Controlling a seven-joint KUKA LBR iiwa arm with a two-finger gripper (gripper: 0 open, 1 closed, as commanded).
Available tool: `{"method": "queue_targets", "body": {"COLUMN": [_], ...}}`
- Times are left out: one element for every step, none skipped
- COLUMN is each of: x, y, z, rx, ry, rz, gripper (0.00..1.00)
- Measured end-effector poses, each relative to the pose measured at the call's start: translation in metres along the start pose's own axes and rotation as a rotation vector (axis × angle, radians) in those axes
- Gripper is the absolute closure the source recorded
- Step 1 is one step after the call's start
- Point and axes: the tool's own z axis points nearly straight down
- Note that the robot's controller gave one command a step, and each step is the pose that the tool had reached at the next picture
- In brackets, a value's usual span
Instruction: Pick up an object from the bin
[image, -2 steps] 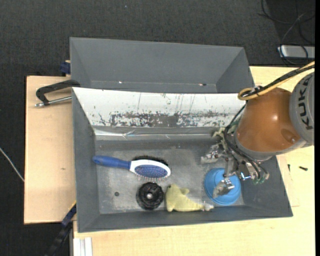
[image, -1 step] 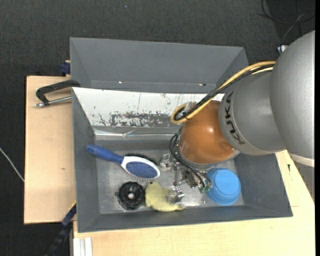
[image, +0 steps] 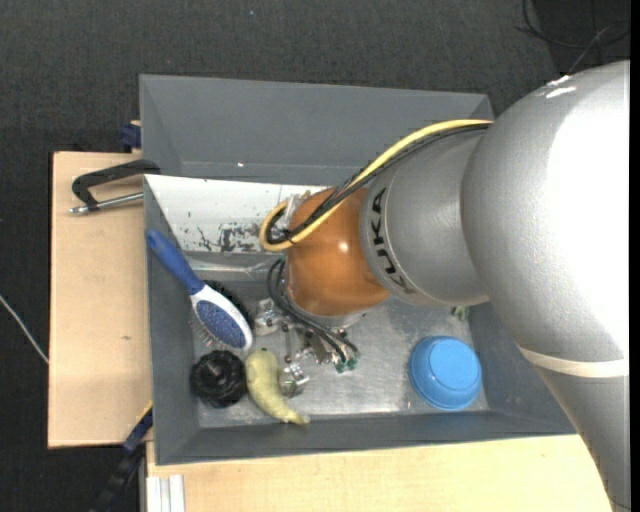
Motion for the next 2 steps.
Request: {"method": "queue_targets", "body": {"x": [0.003,0.000], "y": [0.000,0.000], "z": [-0.003,-0.044], "rx": [-0.002,-0.003], "ry": [0.017,-0.004], "rz": [0.002,0.000], "gripper": [1.00,1.00]}}
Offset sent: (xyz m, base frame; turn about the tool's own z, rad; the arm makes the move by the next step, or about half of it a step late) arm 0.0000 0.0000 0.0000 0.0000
